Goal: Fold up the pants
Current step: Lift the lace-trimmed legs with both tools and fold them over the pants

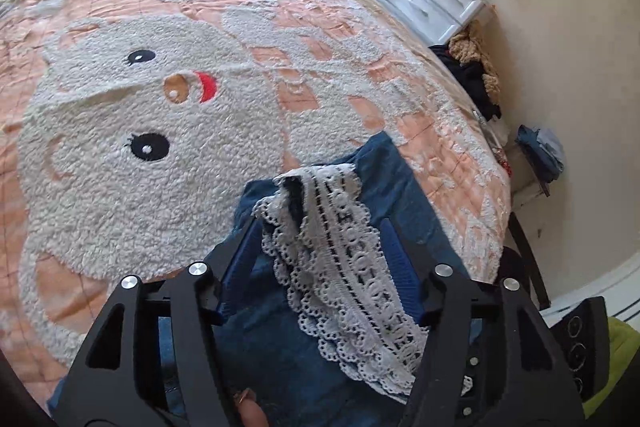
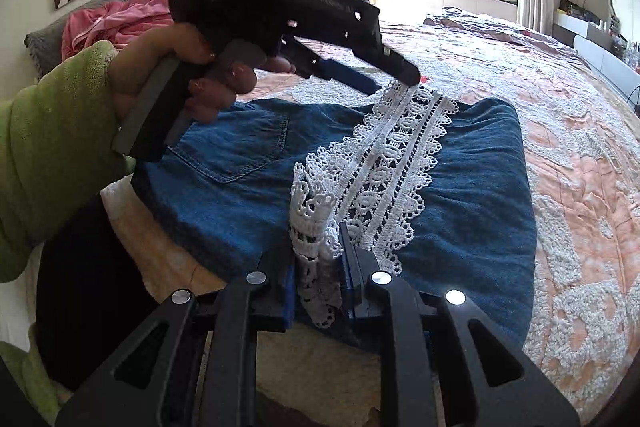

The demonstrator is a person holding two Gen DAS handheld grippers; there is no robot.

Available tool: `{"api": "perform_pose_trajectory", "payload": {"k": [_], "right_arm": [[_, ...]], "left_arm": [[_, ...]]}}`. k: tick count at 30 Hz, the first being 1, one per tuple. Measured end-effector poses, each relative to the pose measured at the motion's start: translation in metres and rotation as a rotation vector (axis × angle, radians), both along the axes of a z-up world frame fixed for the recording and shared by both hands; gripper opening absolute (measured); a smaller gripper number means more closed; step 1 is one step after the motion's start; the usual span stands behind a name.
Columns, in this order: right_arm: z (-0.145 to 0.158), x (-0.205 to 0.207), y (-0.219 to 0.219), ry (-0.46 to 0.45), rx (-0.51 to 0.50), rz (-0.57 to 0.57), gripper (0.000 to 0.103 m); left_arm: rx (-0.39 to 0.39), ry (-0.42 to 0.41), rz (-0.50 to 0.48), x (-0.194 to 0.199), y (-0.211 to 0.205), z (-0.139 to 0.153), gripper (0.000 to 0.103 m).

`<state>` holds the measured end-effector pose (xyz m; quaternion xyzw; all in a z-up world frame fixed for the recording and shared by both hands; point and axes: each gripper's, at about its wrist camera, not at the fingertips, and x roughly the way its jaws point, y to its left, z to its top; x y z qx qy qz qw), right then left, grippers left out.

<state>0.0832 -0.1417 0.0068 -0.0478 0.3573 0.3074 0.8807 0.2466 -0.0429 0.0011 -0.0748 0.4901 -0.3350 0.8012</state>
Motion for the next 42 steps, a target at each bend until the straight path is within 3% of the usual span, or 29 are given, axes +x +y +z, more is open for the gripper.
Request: {"api": "perform_pose_trajectory", "payload": {"k": [5,9,11,13,14,15,20,22,25,28,29,35,38,42], "right_arm": [[0.002,-0.007,-0.003,-0.037,0.003,-0.003,0.017],[0.004,-0.005,-0.013,-0.032,0.04,-0.015,0.017],[0.006,-0.005,-0.015,-0.026,0.054,-0.017,0.017],[0.007,-0.006,-0.015,-0.035,0.048,-0.013,0.017],[0.008,-0.006,-0.014,-0.04,0.044,-0.012,0.017],[0.01,-0.006,-0.016,-0.045,0.042,-0.014,0.017],[0.019,-0.008,-0.014,-0.076,0.031,0.007,0.017],[0.018,-0.007,-0.005,-0.095,-0.015,0.026,0.017],[0.007,-0.001,0.008,-0.048,-0.067,0.038,0.017],[-0.003,-0.002,0.016,-0.033,-0.104,0.05,0.02],[-0.003,-0.004,0.016,-0.036,-0.103,0.055,0.022],[0.014,-0.011,-0.019,0.013,0.055,0.077,0.043],[0.024,-0.016,-0.044,0.0,0.089,0.038,0.045],[0.025,-0.01,-0.07,0.004,0.049,-0.06,0.045]], "left_arm": [[-0.005,0.101,0.042,0.005,0.001,-0.016,0.054],[-0.09,0.172,0.06,0.001,0.006,-0.021,0.054],[-0.093,0.176,0.067,0.0,0.004,-0.021,0.052],[-0.103,0.194,0.097,0.003,0.003,-0.024,0.025],[-0.114,0.205,0.107,0.005,0.002,-0.026,0.015],[-0.122,0.211,0.114,0.007,0.002,-0.026,0.014],[-0.12,0.143,0.137,0.0,0.013,-0.007,0.011],[-0.069,0.083,0.155,-0.005,0.017,0.003,0.011],[0.02,0.051,0.173,-0.006,0.017,-0.002,0.011],[0.115,0.038,0.183,-0.006,0.011,-0.019,0.017],[0.129,0.037,0.192,-0.005,0.011,-0.023,0.025],[0.122,0.008,0.227,-0.008,0.022,-0.02,0.04],[0.126,-0.016,0.253,-0.012,0.03,-0.013,0.047],[0.154,-0.04,0.281,-0.025,0.035,-0.002,0.058]]}}
